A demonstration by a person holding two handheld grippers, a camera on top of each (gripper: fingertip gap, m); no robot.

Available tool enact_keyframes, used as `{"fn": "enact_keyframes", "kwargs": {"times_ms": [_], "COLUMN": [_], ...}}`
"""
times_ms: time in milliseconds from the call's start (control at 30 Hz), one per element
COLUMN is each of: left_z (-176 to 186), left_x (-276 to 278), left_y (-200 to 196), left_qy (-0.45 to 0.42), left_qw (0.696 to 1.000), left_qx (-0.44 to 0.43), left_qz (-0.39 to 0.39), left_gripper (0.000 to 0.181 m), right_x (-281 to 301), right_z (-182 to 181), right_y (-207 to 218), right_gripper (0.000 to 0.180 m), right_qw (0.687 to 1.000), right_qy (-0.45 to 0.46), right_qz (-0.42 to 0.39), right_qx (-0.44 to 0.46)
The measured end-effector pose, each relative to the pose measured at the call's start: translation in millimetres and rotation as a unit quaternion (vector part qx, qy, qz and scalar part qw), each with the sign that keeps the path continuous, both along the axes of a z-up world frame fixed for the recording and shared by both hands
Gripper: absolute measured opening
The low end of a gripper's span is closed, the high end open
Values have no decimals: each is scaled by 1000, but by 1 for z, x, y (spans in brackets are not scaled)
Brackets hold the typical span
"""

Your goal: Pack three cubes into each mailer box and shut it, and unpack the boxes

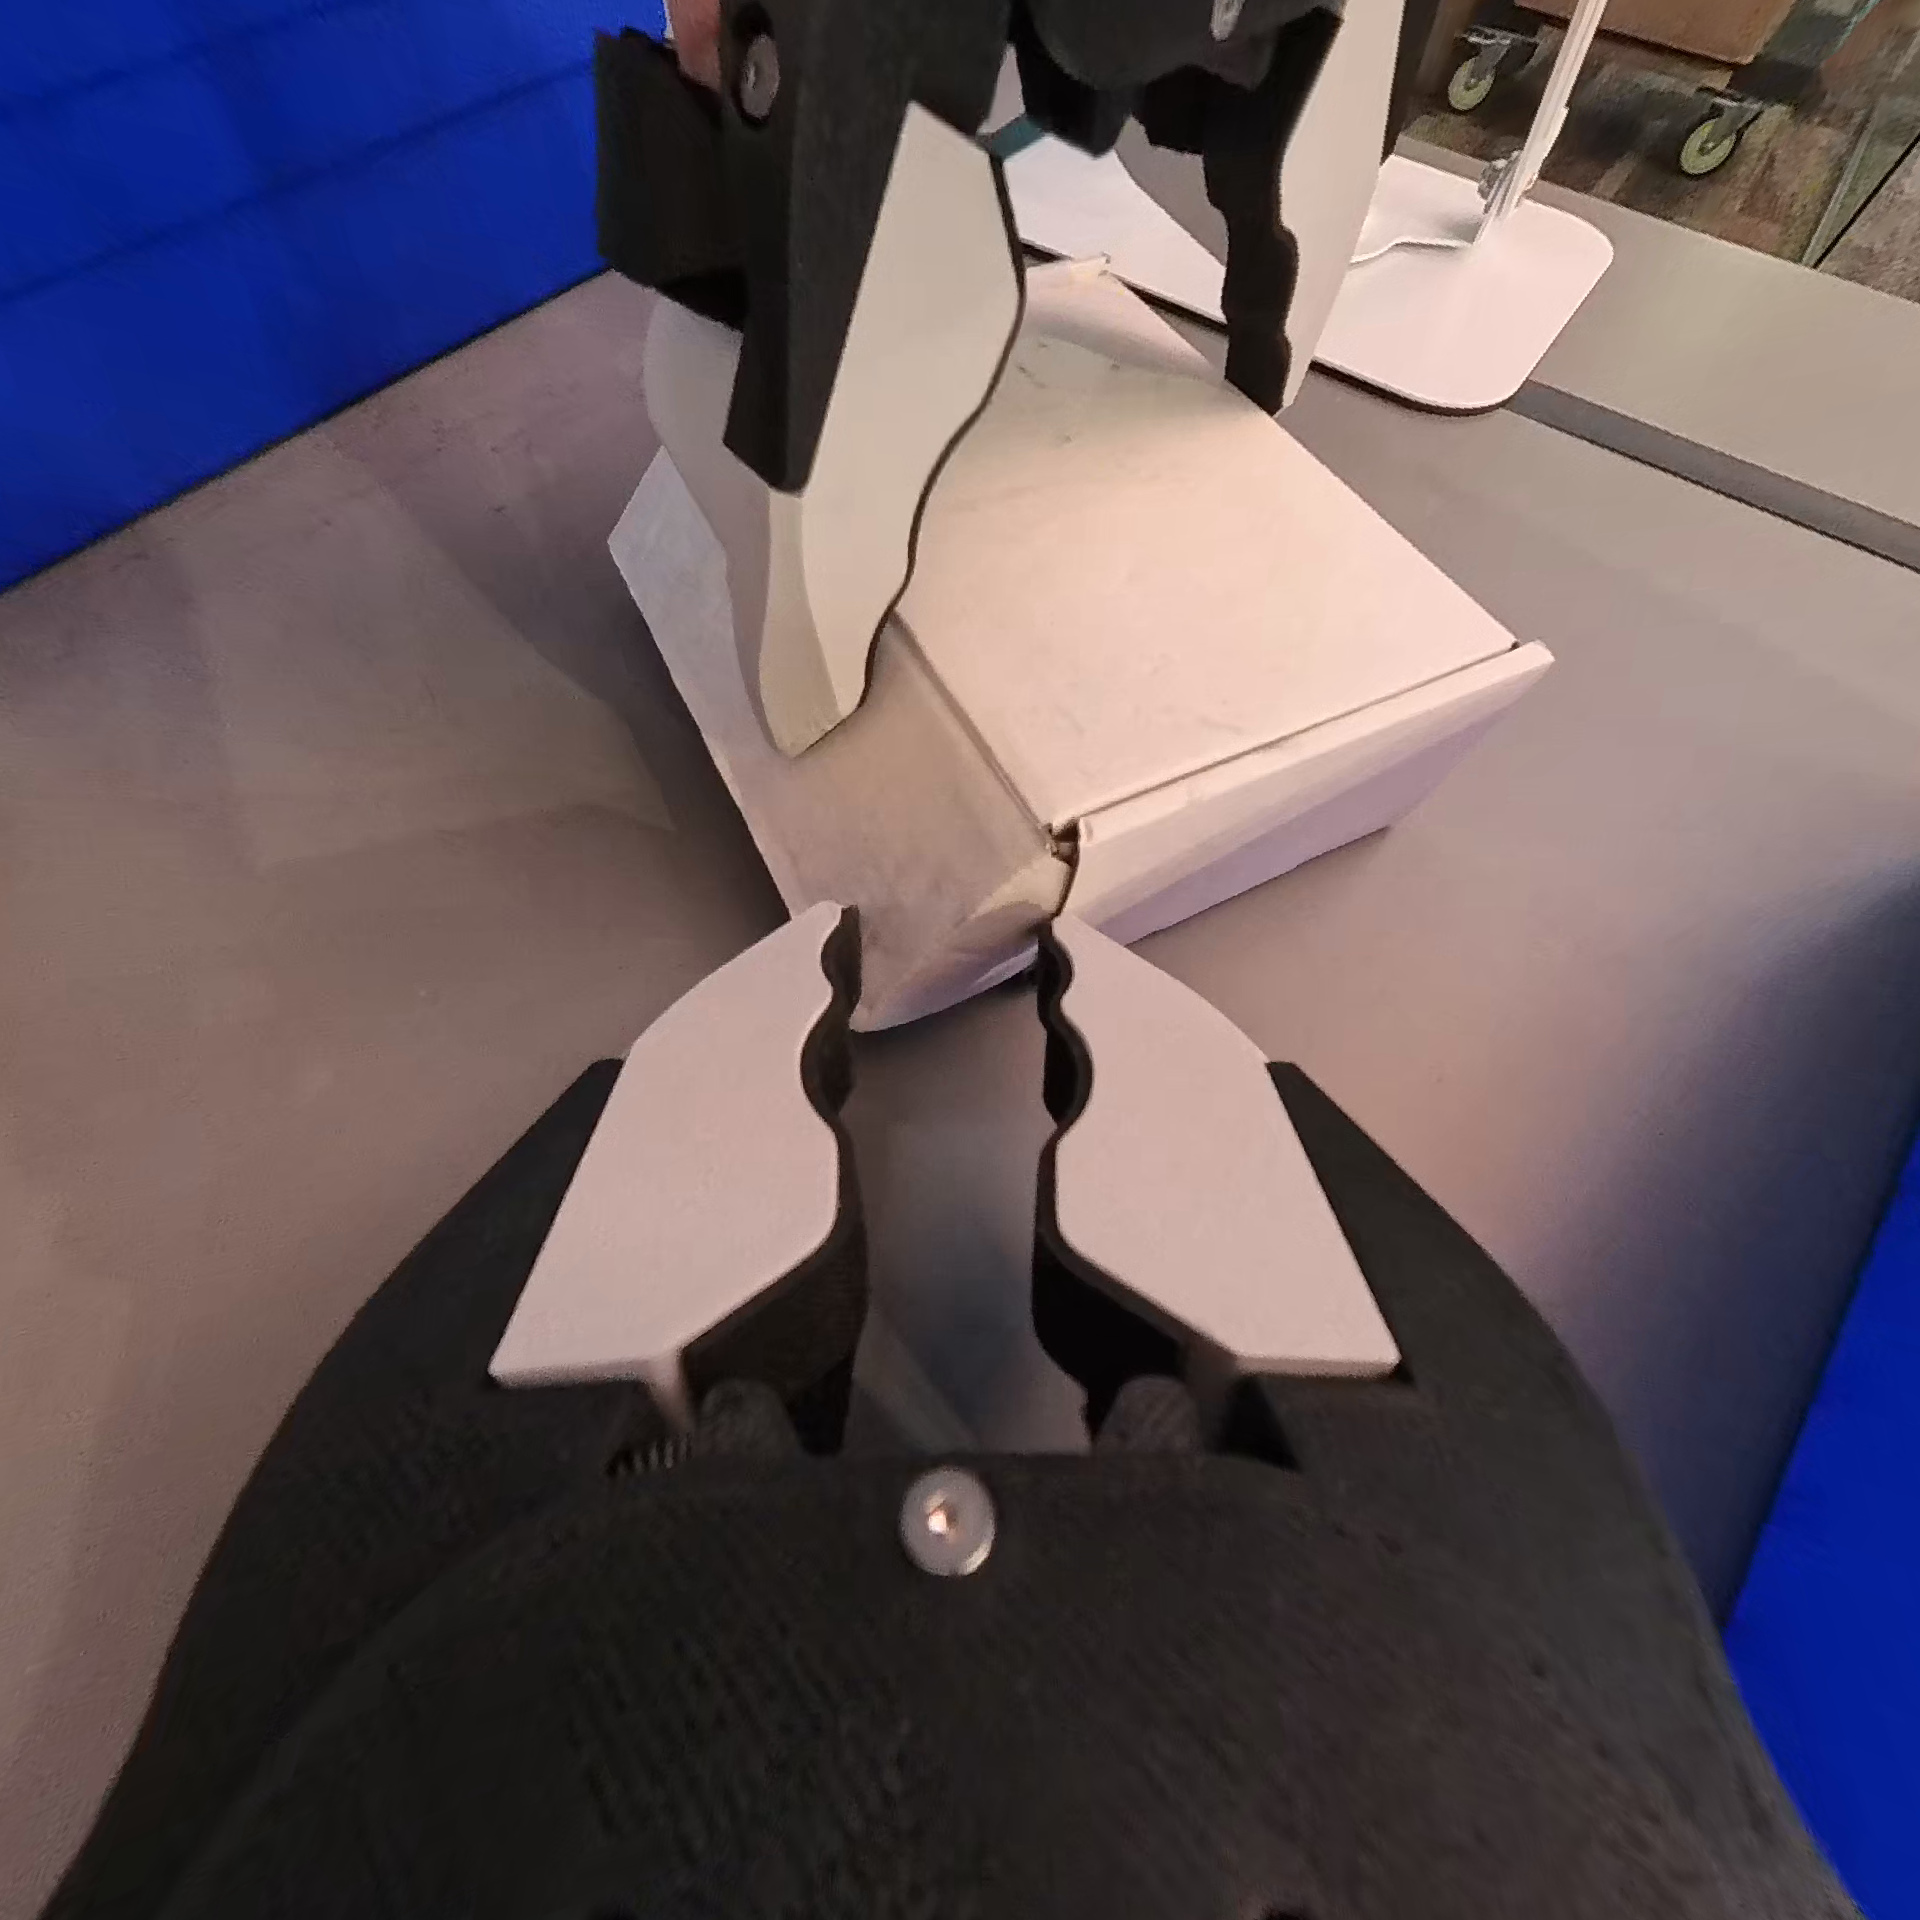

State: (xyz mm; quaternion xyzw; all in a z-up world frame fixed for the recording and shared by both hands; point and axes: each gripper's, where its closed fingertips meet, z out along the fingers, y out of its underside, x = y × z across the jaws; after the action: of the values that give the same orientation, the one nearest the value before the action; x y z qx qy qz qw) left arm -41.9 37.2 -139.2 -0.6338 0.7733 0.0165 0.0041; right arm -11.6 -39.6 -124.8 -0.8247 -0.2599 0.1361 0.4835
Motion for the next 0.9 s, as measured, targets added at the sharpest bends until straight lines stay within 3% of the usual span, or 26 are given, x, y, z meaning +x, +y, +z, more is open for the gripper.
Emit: {"fn": "enact_keyframes", "kwargs": {"times_ms": [167, 267, 467, 633, 767, 900], "left_z": [0, 3, 10, 20, 51, 82], "left_x": [1, 4, -7, -23, -35, -57], "left_y": [0, -1, -13, -14, -7, -21], "left_qy": [-15, -55, -101, -115, -183, -260], "left_qw": [1000, 998, 987, 982, 951, 901], "left_qx": [5, -8, -41, 8, 74, 143], "left_qz": [6, 36, 114, 152, 236, 318], "left_gripper": [144, 140, 128, 124, 112, 107], "right_x": [2, 9, 20, 22, 19, 17], "right_z": [-3, -5, 2, 3, 1, 0], "right_y": [-1, -2, -2, -3, -4, -6], "right_gripper": [34, 47, 50, 53, 55, 59], "right_qw": [999, 999, 999, 999, 999, 998], "right_qy": [-39, -47, -24, -10, -29, -47], "right_qz": [-3, -17, -39, -43, -37, -31], "right_qx": [11, 2, 4, -2, 6, 9]}}
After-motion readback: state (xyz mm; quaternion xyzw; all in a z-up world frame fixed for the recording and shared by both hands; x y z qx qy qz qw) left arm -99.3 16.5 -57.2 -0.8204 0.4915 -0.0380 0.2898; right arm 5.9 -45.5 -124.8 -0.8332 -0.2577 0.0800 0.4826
